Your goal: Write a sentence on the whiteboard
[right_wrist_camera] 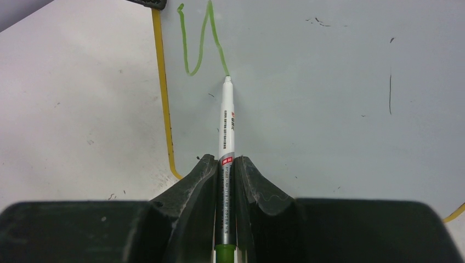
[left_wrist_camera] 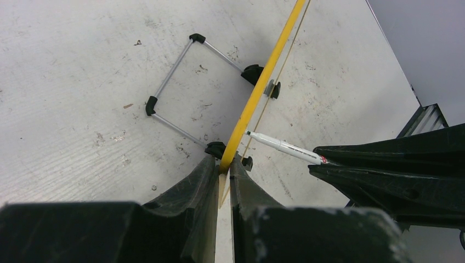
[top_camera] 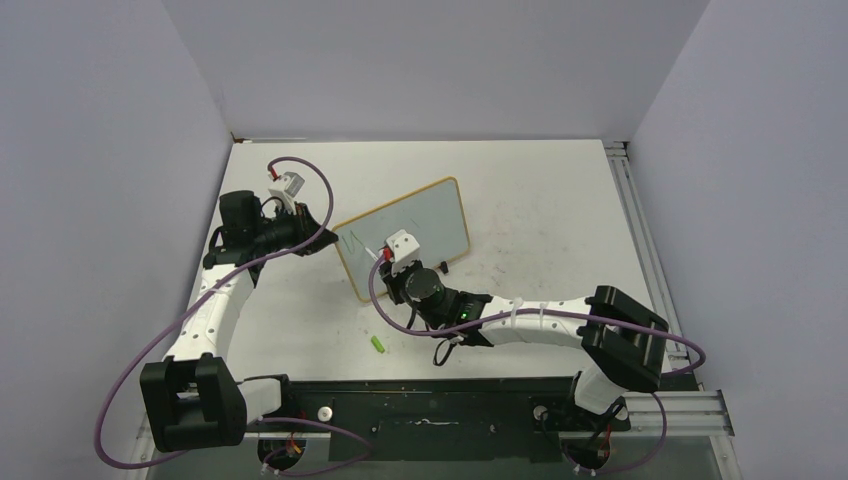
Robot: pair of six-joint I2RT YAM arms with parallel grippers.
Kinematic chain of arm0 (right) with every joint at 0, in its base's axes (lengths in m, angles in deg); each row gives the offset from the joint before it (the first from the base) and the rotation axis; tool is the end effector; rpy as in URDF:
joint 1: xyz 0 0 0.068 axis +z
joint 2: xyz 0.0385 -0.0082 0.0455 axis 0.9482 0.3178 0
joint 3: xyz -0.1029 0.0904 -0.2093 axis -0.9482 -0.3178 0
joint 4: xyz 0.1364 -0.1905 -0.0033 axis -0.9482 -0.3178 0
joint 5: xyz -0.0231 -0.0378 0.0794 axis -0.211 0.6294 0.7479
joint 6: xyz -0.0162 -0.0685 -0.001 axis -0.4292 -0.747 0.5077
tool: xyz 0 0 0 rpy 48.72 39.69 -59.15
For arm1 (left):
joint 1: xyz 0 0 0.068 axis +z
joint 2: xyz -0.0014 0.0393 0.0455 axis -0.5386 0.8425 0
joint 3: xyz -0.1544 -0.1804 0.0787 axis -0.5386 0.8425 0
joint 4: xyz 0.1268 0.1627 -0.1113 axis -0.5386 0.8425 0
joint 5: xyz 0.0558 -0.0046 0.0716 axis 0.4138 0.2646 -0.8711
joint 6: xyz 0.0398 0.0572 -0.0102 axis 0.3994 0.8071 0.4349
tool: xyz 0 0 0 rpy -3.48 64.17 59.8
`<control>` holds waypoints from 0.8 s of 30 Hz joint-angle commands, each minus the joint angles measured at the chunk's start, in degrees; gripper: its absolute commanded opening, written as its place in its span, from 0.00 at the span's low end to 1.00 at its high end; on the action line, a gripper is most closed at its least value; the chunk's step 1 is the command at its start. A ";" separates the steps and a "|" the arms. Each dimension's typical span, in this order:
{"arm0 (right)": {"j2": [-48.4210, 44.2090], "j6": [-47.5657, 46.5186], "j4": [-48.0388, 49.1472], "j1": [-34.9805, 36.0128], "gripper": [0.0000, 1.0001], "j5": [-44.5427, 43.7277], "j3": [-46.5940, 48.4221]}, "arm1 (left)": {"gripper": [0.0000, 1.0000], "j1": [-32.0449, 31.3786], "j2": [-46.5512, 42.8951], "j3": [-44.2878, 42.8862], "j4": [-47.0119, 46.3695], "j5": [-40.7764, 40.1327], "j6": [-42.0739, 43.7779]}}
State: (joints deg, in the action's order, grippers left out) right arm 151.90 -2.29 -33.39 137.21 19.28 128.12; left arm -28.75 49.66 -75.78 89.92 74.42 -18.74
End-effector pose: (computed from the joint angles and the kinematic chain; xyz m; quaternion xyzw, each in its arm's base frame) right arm 0.1637 0.3131 0.2263 -0.2688 0.7438 0.2520 0.5577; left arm 0.2524 -0.0252 0.2593 0.1165 0.8246 -0.3578 0.4224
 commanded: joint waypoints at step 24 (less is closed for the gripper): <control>-0.93 -3.85 5.11 -0.56 0.05 -3.43 6.25 | 0.00 -0.67 -1.19 -1.15 -0.91 1.62 -0.15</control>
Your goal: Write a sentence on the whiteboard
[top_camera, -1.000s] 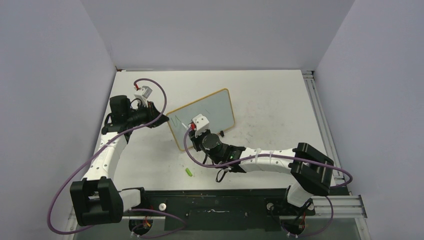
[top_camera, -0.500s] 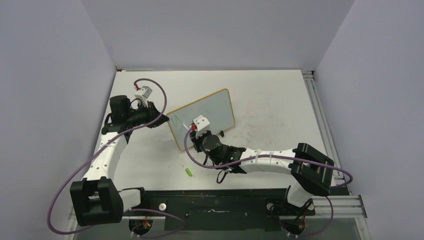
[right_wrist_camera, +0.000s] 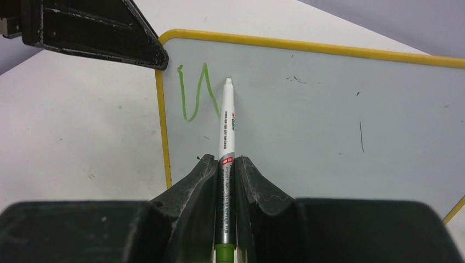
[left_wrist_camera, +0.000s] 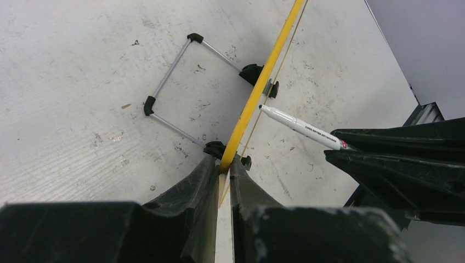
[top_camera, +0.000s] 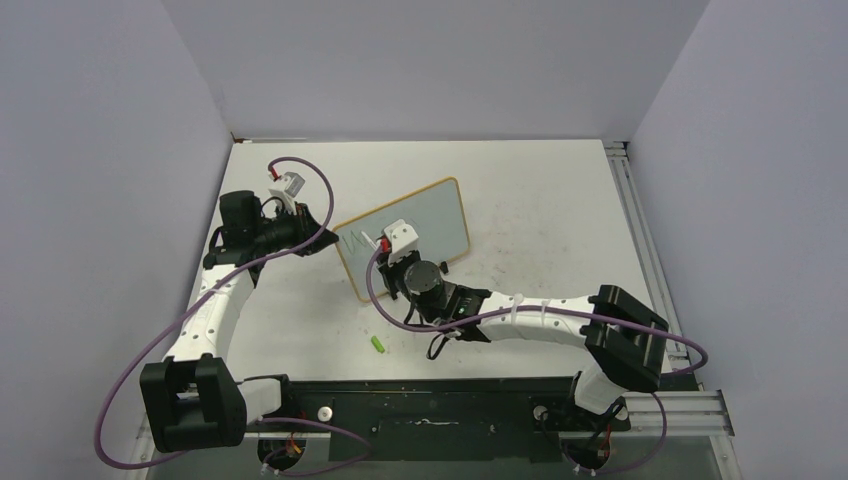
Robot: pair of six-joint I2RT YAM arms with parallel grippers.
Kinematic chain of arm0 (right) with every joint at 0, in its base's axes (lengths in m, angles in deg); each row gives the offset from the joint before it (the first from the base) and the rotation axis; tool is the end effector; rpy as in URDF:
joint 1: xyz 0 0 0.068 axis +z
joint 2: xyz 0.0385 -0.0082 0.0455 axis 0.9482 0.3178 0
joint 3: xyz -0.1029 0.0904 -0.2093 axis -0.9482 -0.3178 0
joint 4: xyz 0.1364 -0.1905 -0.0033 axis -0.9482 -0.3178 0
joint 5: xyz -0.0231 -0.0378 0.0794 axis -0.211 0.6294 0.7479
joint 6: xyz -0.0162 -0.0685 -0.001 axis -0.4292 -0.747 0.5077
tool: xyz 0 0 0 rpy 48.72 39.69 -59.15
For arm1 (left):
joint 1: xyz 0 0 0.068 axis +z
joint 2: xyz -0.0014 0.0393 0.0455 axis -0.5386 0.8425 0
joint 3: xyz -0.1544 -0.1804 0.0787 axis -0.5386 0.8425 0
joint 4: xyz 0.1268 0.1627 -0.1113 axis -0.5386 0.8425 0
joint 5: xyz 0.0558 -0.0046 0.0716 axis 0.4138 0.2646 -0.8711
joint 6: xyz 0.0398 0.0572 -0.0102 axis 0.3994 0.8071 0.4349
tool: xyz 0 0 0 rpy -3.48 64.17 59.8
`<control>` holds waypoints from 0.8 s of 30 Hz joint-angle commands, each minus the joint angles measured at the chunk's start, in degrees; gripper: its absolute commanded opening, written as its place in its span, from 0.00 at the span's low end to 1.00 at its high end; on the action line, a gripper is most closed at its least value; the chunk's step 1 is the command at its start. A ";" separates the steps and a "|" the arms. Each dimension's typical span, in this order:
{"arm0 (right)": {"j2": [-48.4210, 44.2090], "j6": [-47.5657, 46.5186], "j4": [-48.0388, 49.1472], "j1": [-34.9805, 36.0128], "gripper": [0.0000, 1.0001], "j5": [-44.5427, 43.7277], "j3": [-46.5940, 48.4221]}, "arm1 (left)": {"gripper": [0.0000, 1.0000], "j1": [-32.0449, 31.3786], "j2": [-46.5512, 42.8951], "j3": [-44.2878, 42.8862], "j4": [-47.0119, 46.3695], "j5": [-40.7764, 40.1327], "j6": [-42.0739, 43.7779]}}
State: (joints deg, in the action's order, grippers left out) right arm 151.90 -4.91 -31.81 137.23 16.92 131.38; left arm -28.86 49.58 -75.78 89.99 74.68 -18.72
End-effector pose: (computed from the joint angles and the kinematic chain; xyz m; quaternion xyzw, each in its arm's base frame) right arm 0.1683 0.3182 0.2487 -0.2553 0.7214 0.2485 0.5938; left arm 0.2519 -0.0259 0.2596 0.1186 0.8237 -0.3599 0.4217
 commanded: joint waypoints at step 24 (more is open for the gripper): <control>0.47 -0.20 3.21 -1.86 0.05 0.06 2.43 | 0.00 -0.54 -0.86 -1.15 -0.88 1.36 -0.09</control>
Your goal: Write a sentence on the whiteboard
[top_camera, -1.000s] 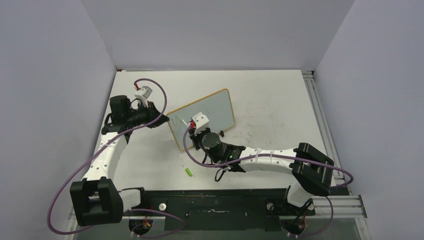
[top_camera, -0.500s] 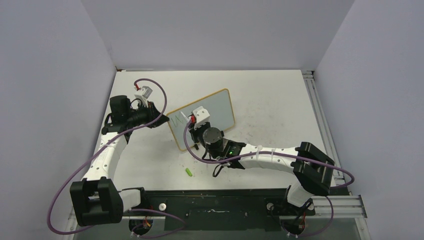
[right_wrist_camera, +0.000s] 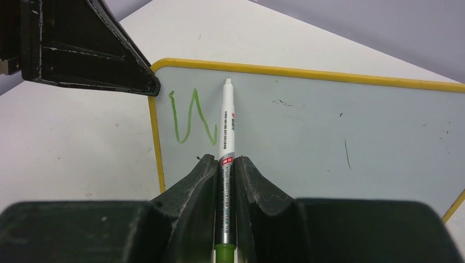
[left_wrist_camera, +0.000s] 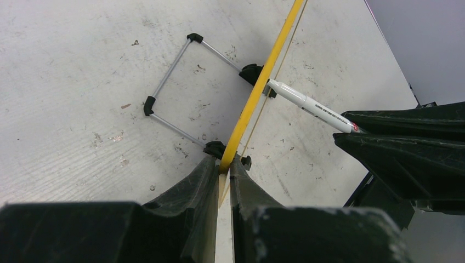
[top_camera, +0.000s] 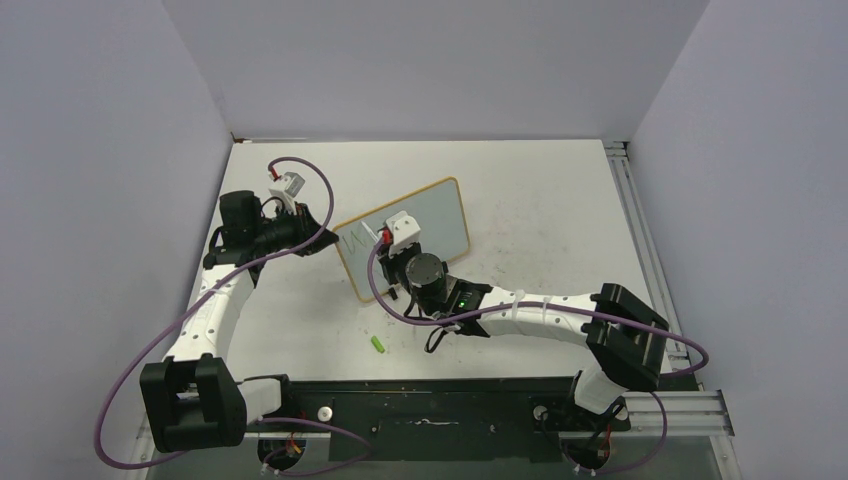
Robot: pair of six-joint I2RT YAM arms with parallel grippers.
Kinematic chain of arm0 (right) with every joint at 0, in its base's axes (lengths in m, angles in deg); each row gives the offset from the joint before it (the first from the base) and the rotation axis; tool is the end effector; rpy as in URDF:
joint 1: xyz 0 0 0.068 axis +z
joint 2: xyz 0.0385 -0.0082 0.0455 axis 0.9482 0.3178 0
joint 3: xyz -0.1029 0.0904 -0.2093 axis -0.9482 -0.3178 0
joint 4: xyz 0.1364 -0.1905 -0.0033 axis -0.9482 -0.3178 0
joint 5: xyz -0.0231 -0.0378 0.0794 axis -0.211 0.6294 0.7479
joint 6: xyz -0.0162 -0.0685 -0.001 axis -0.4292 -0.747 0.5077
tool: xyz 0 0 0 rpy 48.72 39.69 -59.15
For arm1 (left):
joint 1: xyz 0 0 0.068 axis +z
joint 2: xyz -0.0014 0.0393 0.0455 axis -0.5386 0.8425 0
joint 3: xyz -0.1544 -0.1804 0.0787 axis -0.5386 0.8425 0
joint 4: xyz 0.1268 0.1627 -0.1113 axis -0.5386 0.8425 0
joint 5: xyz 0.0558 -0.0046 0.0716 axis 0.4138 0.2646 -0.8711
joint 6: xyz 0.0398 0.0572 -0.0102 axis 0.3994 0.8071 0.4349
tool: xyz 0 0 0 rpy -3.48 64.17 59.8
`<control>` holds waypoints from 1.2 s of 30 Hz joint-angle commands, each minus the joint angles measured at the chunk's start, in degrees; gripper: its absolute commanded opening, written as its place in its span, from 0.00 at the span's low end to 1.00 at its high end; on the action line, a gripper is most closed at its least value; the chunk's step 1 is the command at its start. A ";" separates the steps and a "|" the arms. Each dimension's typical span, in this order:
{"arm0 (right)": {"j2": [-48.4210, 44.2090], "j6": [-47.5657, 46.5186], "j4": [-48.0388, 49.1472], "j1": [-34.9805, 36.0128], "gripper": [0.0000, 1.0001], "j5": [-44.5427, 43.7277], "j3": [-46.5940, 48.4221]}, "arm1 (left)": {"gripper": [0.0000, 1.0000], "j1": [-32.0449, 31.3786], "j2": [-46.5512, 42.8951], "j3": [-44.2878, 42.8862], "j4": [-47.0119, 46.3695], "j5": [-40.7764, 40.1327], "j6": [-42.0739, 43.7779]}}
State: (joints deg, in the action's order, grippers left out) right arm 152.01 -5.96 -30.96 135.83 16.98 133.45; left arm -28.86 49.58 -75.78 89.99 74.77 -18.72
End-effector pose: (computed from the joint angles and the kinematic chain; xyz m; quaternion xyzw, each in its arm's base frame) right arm 0.1777 0.3178 0.2620 -0.2426 0.7103 0.2493 0.6119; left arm 0.2518 -0.0260 0.2596 0.1189 0.8235 -0.3606 0.4216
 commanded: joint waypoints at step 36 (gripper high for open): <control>-0.56 3.58 -0.50 1.60 0.05 0.77 -5.16 | 0.00 -0.65 -0.97 -1.15 -0.83 1.12 -0.09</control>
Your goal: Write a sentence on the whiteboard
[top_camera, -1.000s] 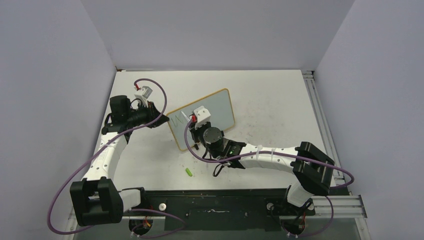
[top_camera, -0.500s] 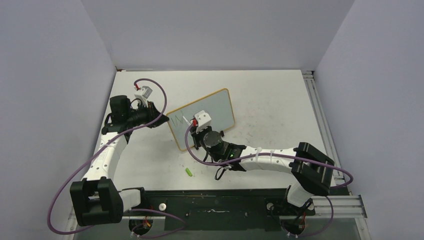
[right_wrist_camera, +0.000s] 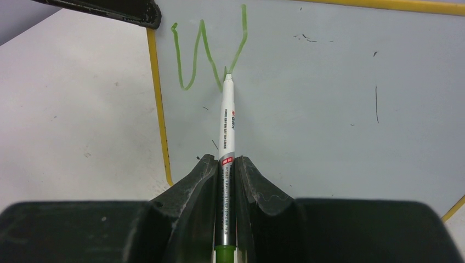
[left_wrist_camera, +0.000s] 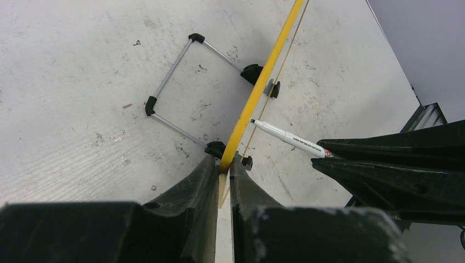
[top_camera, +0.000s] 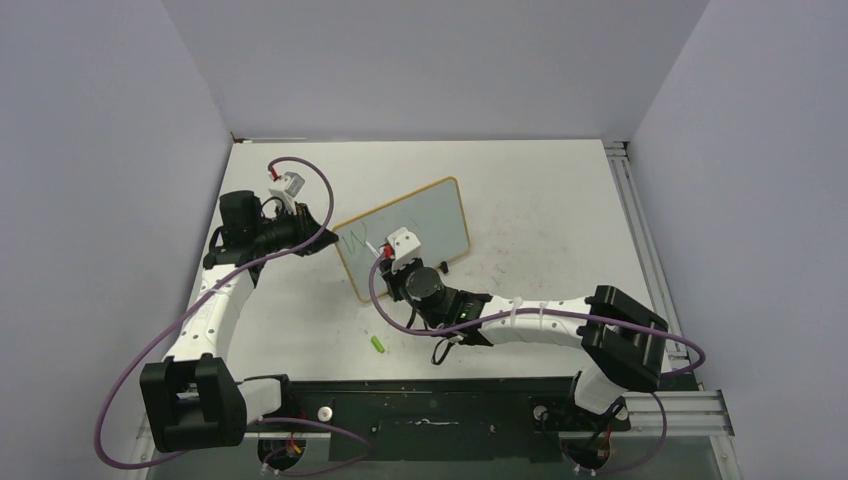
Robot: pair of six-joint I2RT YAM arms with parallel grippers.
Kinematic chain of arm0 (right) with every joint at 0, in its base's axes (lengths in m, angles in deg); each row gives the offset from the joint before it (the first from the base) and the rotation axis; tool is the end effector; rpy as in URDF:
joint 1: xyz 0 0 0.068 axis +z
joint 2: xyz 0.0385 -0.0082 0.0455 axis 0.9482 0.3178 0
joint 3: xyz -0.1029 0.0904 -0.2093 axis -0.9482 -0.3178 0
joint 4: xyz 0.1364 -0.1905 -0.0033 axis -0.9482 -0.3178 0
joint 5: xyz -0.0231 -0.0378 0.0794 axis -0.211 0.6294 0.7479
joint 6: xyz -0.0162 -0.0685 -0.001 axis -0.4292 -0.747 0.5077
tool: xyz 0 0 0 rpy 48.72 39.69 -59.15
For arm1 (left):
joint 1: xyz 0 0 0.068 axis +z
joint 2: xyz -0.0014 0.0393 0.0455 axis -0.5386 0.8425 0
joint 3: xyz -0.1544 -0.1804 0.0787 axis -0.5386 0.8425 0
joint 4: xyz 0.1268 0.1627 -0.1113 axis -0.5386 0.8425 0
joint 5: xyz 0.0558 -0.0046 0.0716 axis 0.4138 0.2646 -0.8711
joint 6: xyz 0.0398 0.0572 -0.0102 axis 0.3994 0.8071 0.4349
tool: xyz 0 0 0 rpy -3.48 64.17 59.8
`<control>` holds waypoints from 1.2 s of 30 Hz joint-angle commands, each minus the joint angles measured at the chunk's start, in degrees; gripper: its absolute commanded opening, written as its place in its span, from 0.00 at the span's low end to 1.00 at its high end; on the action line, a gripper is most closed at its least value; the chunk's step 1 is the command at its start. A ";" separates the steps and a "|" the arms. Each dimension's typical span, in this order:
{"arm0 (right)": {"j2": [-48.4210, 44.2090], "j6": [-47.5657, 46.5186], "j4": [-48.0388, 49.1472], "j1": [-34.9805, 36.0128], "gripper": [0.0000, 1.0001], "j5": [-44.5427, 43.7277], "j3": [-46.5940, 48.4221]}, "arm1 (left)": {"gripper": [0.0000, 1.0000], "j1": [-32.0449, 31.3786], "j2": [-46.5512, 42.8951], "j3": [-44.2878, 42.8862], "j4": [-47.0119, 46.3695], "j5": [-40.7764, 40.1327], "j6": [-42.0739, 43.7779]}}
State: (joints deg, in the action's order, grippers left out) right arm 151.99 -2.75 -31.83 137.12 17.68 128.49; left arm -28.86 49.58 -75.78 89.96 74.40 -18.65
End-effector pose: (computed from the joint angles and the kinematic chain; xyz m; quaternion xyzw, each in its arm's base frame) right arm 0.1660 0.3134 0.2314 -0.2562 0.7376 0.2488 0.5730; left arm 0.2521 -0.0257 0.2595 0.1180 0.8243 -0.3577 0.4227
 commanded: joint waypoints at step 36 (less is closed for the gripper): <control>-12.89 0.02 0.06 -6.12 0.05 12.85 -2.57 | 0.00 -0.69 -0.99 -1.14 -0.46 0.41 0.29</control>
State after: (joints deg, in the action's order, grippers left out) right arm 141.26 -3.95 -34.50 134.19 25.55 126.79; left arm -28.91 49.55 -75.78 90.01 74.60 -18.46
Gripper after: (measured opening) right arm 0.155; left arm 0.093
